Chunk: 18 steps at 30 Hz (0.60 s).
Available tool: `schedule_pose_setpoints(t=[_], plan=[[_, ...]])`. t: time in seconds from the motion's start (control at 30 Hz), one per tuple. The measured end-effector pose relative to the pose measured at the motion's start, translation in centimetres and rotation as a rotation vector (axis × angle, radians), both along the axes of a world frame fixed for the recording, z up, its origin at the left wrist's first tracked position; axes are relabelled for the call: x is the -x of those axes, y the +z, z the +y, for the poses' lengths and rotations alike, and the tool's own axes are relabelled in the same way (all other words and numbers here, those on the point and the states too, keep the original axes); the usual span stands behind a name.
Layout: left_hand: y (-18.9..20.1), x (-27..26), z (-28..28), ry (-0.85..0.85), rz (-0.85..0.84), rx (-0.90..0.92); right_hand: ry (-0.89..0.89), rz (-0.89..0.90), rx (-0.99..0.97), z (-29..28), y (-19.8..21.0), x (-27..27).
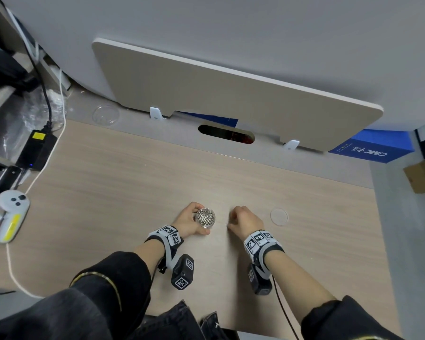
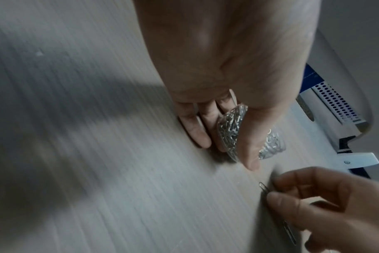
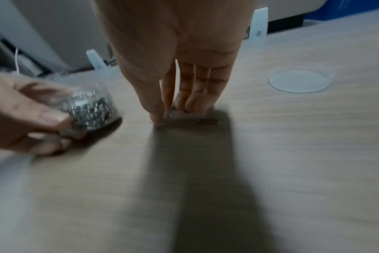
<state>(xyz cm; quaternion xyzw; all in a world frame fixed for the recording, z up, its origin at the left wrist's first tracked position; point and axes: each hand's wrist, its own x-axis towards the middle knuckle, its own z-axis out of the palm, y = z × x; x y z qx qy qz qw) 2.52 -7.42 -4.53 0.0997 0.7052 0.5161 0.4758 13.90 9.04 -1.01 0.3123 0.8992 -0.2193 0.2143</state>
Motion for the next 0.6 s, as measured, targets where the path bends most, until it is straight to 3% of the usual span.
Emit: schedule_pose_setpoints(t=[0.1,0.3,0.47,0.6], plan=[[0.1,0.0,0.0,-0.003,0.002,0.001,0.066,0.025,-0.037,-0.4,-0.6,-0.8],[0.1,0.0,0.0,-0.008,0.009,0.002,-0.001,-0.011,-0.002,-0.8,0.0,-0.2],[0.0,-0.1,-0.1,-0.005,0.012,0.001,-0.374,0.278,0.320,-1.7,0.9,1.3],[0.5,0.0,0.0,0.004,-0.025,-0.010,-0.207,0.297,0.459,-3.2,1.7,3.1]])
